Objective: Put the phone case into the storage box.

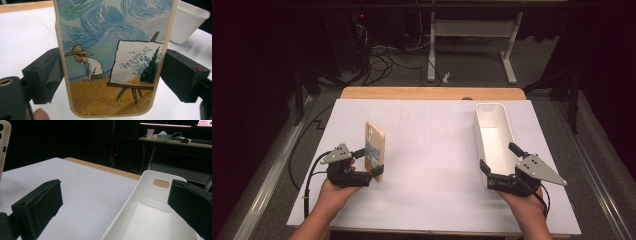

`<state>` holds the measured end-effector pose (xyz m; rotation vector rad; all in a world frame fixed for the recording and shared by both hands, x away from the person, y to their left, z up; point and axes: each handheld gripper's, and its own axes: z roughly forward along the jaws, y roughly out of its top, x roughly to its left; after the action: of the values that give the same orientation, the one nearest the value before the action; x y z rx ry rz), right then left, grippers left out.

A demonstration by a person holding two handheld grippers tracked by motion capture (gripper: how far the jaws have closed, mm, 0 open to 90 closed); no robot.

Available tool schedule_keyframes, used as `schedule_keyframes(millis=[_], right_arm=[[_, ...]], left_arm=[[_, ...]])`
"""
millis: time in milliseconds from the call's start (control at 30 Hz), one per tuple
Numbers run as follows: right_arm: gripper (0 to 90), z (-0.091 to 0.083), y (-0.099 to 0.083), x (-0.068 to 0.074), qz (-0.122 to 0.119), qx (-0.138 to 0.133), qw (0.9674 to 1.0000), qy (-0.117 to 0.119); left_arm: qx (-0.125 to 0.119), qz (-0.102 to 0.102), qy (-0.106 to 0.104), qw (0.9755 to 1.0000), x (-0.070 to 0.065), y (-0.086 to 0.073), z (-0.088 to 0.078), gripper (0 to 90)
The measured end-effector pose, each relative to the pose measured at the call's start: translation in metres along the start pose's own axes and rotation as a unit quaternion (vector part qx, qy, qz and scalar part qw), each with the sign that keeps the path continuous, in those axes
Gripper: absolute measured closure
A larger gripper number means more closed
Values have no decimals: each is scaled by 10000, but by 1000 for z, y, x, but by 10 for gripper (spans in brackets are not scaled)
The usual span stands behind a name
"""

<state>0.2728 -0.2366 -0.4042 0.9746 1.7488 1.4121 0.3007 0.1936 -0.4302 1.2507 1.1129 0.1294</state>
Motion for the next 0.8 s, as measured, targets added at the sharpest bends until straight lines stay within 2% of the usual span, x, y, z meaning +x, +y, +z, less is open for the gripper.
schedule_keyframes(millis=[100,267,500,633,800], right_arm=[[3,3,7,3,-72,-18,10000,34],[3,10,16,6,-73,-39,9999,67],[3,21,29,10,-90,-83,9998,146],[3,24,30,14,-72,-93,9998,179],[3,24,24,15,7,-123,9996,247]], left_arm=[[-2,-18,-14,10000,0,0,0,116],[32,81,15,10000,-1,-2,0,116],[94,25,-56,9999,1,-2,2,116],[109,12,-197,9997,1,-4,2,116],[201,61,-216,9995,-1,-8,4,116]])
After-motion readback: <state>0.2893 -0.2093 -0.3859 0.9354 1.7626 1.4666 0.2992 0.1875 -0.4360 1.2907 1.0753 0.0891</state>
